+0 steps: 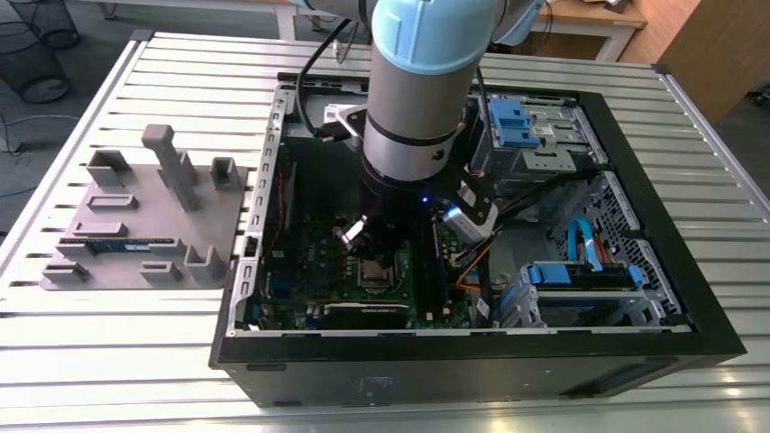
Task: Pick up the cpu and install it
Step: 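Install the first cpu locking lever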
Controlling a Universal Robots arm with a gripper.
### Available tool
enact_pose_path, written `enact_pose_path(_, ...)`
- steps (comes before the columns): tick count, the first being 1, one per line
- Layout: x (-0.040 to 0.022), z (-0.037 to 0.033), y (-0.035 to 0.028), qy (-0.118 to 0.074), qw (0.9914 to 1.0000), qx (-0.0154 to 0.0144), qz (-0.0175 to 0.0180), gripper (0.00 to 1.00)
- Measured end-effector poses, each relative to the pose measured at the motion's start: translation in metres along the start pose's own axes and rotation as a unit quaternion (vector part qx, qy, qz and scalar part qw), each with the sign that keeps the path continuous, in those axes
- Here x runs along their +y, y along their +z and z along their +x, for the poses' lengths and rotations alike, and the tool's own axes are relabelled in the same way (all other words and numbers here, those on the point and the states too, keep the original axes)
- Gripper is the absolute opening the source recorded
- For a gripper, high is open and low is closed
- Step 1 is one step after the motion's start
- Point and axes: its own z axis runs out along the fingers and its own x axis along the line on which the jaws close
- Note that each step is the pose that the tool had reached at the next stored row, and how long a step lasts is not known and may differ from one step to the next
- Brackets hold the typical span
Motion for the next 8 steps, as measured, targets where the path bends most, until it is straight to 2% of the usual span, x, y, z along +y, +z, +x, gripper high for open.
enact_pose_path(8,0.0000,0.0001,-0.0016,0.000,1.00000,-0.0001,-0.0001,0.11)
